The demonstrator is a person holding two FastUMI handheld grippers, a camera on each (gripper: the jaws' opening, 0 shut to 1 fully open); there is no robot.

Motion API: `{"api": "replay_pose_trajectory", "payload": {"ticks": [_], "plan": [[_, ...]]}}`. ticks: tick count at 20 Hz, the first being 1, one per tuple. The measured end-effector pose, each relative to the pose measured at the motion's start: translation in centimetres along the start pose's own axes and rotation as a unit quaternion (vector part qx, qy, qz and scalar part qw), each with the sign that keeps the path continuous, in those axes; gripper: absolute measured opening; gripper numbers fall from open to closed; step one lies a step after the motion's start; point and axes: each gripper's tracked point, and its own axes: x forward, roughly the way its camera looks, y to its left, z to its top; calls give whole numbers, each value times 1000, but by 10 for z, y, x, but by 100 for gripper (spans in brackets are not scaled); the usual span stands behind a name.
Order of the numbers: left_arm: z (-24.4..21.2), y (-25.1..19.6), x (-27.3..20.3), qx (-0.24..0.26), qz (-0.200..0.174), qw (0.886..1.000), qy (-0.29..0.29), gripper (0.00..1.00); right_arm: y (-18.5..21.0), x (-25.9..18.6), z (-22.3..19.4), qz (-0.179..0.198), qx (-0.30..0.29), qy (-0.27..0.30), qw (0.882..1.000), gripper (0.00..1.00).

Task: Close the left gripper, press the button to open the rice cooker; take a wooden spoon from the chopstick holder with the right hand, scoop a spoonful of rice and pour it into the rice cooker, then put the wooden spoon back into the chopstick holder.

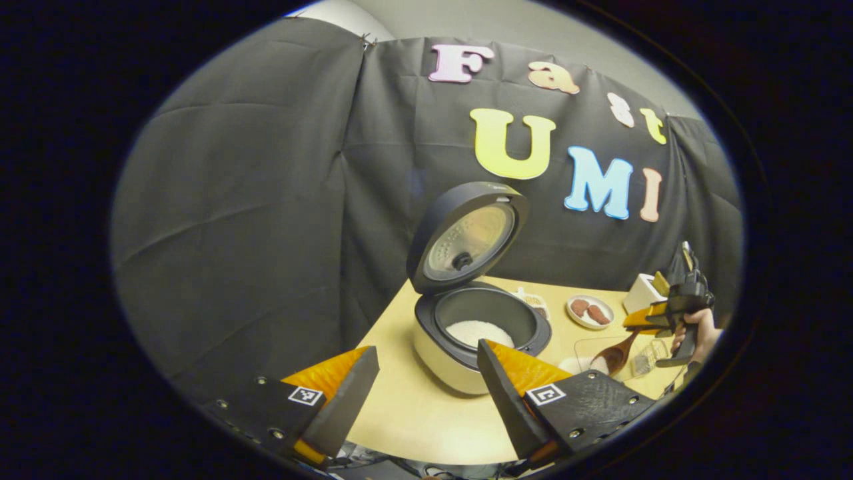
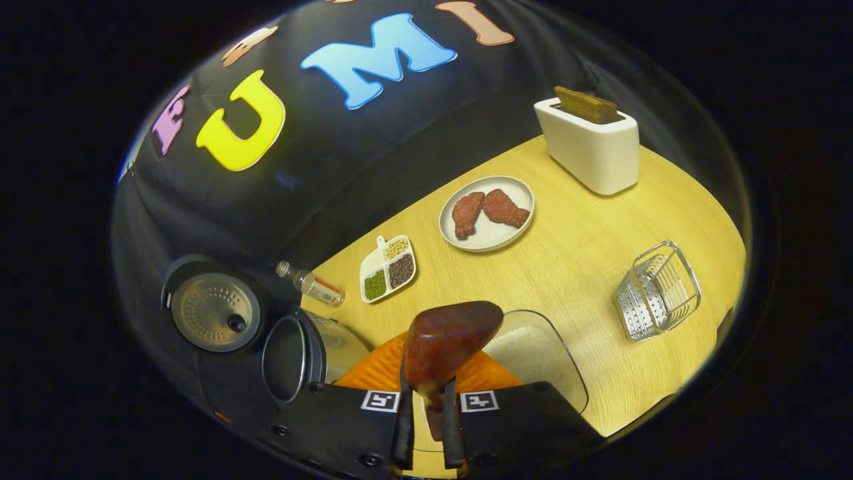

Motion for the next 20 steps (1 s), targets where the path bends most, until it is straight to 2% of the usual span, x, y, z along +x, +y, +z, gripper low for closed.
{"api": "replay_pose_trajectory", "payload": {"ticks": [4, 8, 11, 13, 15, 17, 20], "plan": [[-12, 14, 11, 18, -14, 1000, 6, 94, -25, -18, -11, -21, 77, -1, 997, 19], [-18, 36, 15, 17, 11, 1000, 14, 95, -36, -24, -4, -20, 116, -13, 993, 19], [-11, 50, 6, 19, 40, 999, 7, 92, -24, -28, 10, 11, 168, -25, 986, 19], [-7, 52, 2, 18, 46, 999, 1, 95, -15, -34, 20, 28, 196, -26, 980, 19], [-10, 53, 0, 19, 49, 999, 2, 93, 1, -36, 29, 54, 222, -21, 973, 19], [-14, 52, -2, 17, 49, 999, 5, 93, 20, -40, 42, 84, 236, -21, 968, 19], [-20, 48, -4, 13, 45, 999, 11, 95, 50, -45, 54, 111, 230, -25, 967, 19]]}}
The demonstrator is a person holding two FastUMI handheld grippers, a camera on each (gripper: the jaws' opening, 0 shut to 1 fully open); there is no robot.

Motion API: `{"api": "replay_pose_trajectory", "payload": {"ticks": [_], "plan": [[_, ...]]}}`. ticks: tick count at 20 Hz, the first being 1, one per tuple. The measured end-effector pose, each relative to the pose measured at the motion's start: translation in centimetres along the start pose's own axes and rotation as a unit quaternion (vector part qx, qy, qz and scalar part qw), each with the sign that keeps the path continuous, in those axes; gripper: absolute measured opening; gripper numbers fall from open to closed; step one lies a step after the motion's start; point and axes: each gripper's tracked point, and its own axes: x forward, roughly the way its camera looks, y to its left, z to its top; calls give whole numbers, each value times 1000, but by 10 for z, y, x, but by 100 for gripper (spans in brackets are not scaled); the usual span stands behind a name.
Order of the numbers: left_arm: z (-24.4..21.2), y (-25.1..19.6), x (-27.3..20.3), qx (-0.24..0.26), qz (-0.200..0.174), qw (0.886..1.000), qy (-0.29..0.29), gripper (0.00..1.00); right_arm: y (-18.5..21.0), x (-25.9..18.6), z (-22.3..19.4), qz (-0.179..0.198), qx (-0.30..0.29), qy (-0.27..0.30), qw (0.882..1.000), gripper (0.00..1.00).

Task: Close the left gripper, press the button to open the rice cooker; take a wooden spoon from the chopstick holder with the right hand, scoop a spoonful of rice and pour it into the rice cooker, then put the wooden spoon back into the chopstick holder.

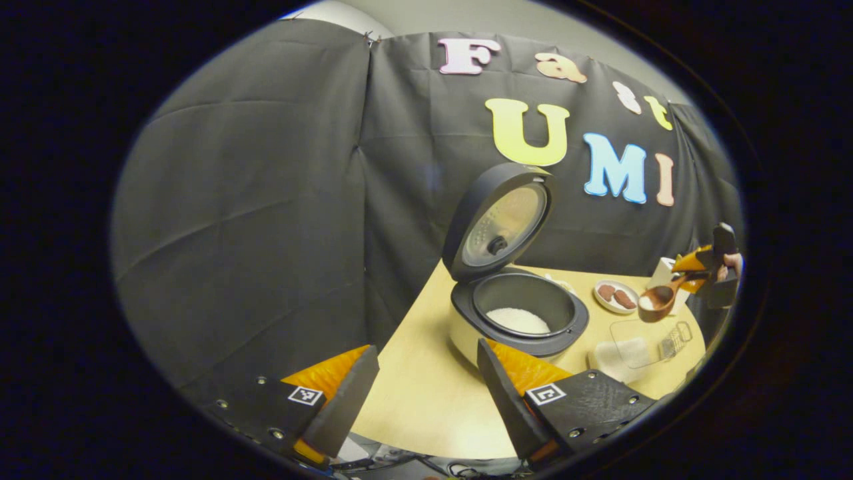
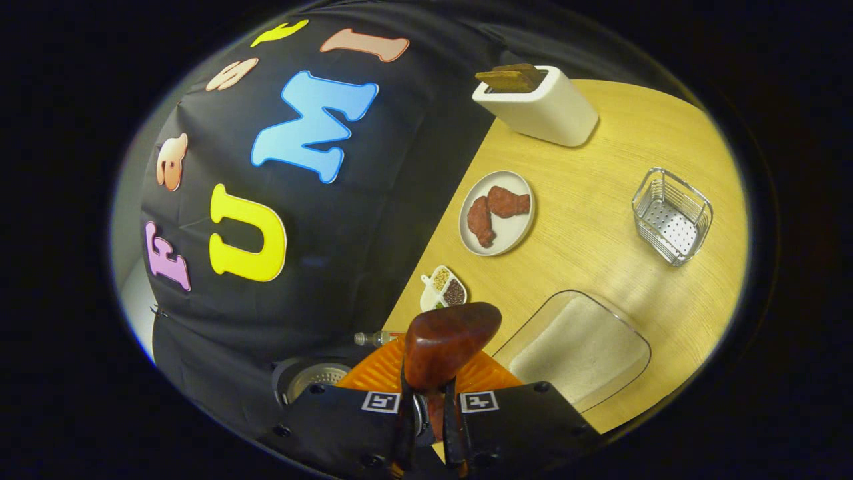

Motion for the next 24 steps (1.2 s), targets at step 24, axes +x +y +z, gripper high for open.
{"api": "replay_pose_trajectory", "payload": {"ticks": [24], "plan": [[-24, 60, -5, -30, 50, 998, 20, 95, 172, 119, -142, 81, -216, 76, 970, 18]]}}
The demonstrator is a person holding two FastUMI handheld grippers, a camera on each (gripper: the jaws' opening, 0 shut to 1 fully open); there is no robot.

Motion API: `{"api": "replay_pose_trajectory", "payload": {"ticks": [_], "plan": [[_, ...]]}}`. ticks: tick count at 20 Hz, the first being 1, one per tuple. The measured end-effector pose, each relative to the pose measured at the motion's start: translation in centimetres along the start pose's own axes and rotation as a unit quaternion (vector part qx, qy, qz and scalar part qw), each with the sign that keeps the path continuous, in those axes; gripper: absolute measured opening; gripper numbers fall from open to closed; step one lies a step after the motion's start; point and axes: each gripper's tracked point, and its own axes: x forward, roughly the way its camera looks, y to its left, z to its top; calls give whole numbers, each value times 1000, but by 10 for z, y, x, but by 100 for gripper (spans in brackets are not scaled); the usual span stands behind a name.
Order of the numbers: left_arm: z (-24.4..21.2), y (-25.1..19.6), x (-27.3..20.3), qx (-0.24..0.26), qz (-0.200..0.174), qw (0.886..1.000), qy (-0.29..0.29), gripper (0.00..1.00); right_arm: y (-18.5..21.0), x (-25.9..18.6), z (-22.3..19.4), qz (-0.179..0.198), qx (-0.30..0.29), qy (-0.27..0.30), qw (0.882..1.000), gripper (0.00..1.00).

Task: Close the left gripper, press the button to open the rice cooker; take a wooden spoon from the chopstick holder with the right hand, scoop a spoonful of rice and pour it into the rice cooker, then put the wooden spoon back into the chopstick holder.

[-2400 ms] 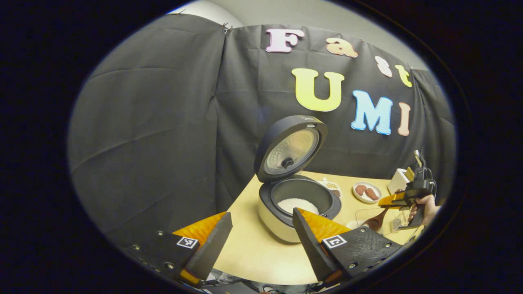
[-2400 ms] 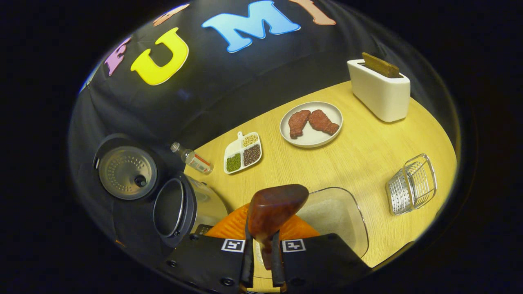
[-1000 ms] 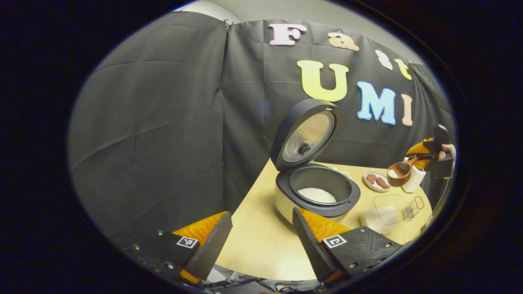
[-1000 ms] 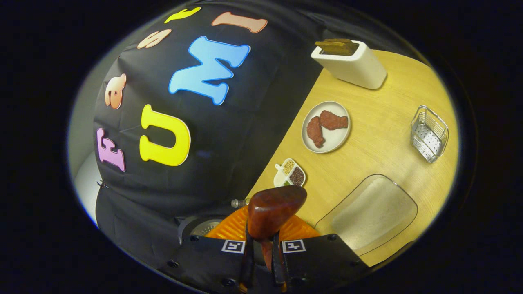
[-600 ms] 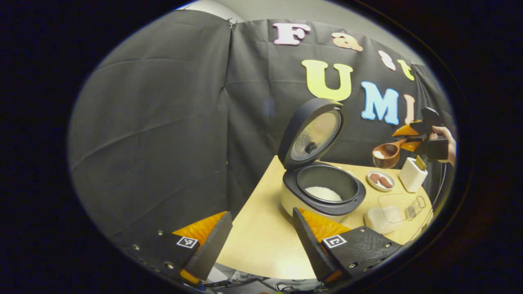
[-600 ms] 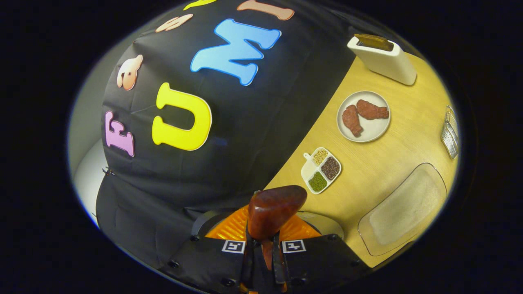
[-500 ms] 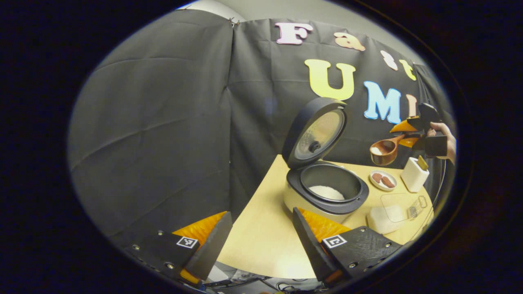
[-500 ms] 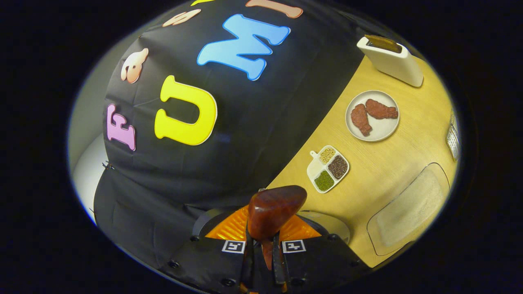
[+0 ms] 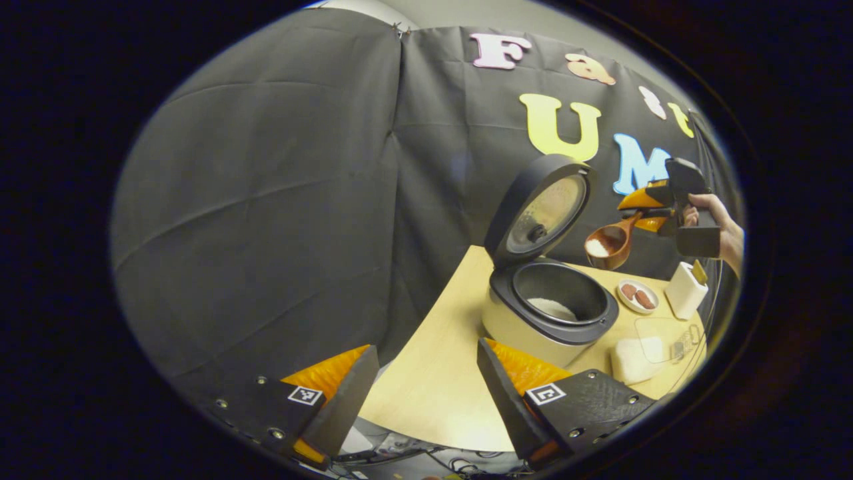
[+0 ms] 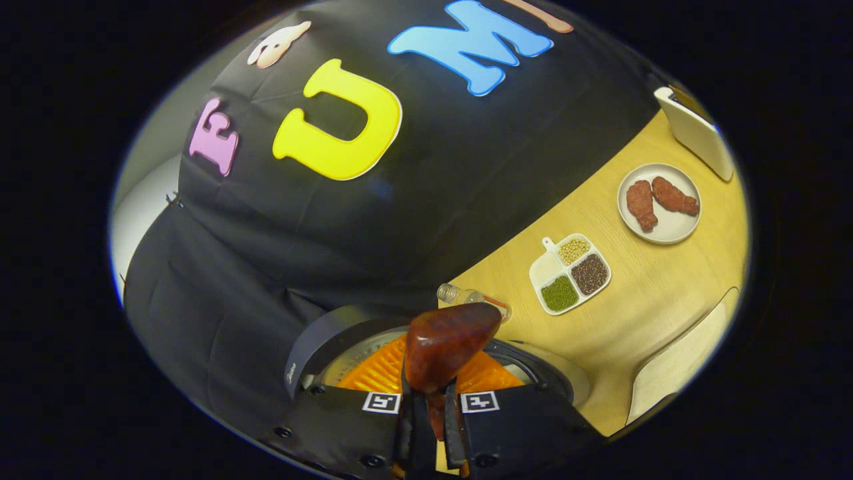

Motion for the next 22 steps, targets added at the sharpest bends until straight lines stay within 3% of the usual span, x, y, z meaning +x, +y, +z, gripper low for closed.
{"api": "replay_pose_trajectory", "payload": {"ticks": [3, 7, 11, 18, 22], "plan": [[3, 0, 3, 3, 6, 1000, -5, 95, 9, 17, -13, 4, -83, -2, 997, 18], [11, -3, 6, 1, -4, 1000, -11, 94, 21, 35, -16, 17, -138, -9, 990, 18], [10, 3, 10, 4, 1, 1000, -13, 93, 31, 45, -15, 11, -229, -36, 973, 18], [8, 17, 7, 6, 14, 1000, -15, 93, 41, 53, -26, 11, -312, -63, 948, 18], [1, 25, 7, -5, 21, 1000, -12, 93, 46, 52, -24, 15, -334, -78, 939, 18]]}}
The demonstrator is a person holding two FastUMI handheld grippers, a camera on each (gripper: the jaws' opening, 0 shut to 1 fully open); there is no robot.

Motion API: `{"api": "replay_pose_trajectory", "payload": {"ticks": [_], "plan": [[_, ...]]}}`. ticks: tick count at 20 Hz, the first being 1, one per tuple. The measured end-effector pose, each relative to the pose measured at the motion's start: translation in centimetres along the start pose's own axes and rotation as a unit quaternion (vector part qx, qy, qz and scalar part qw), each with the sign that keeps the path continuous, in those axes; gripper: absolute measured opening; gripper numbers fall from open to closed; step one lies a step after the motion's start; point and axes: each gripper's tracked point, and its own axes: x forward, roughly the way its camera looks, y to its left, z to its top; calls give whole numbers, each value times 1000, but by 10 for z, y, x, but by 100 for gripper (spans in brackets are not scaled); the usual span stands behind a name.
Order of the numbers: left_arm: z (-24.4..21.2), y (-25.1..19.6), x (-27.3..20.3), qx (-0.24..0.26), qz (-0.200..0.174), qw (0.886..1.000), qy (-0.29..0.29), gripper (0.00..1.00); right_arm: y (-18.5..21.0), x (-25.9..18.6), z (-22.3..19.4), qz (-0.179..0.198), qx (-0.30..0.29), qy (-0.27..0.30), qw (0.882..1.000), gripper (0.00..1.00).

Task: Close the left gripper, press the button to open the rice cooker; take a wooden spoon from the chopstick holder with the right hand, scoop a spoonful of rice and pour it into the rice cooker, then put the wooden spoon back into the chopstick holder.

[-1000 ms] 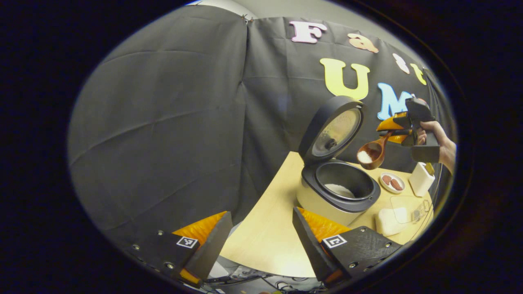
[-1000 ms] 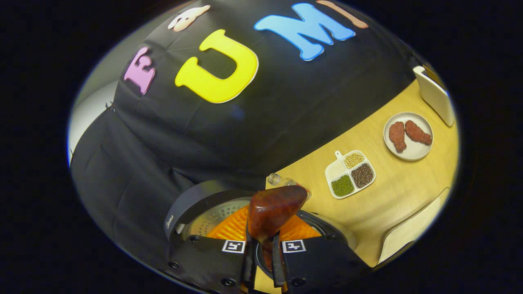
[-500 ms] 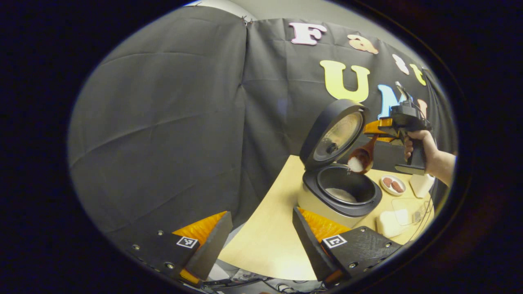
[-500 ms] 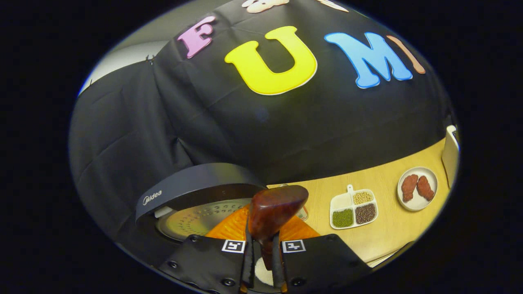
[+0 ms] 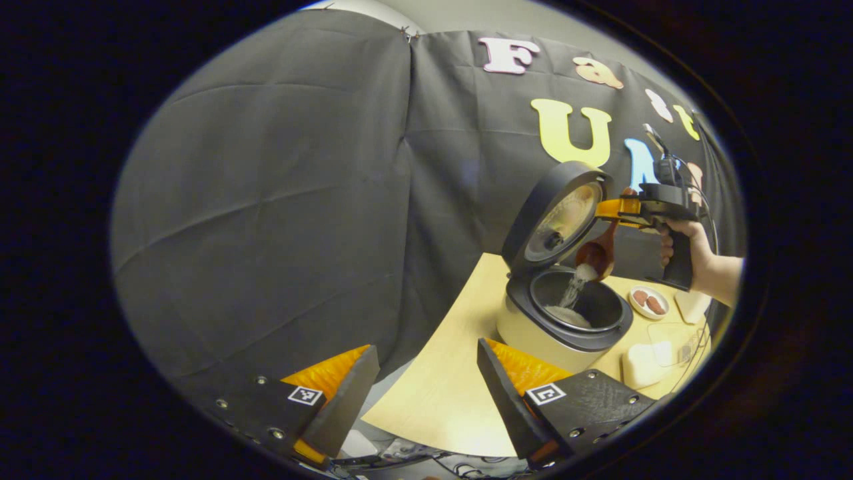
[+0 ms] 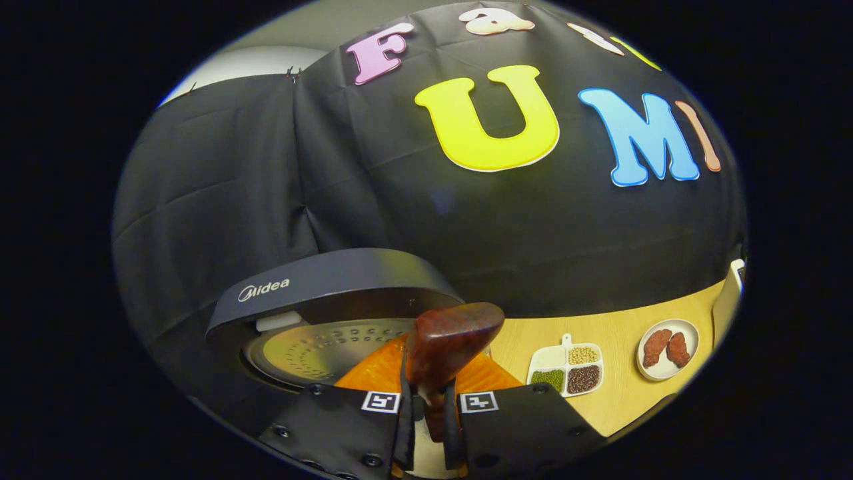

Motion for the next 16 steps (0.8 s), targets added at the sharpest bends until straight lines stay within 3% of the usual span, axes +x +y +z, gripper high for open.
{"api": "replay_pose_trajectory", "payload": {"ticks": [8, 12, 16], "plan": [[-8, 19, -4, -26, 24, 999, 3, 95, 10, -15, 12, 5, -72, -24, 997, 18], [-9, 19, -5, -30, 31, 999, 0, 96, 20, -21, -6, 25, -137, -5, 990, 15], [-16, 4, -9, -42, 24, 999, 5, 94, 32, -28, -12, 47, -203, -7, 978, 19]]}}
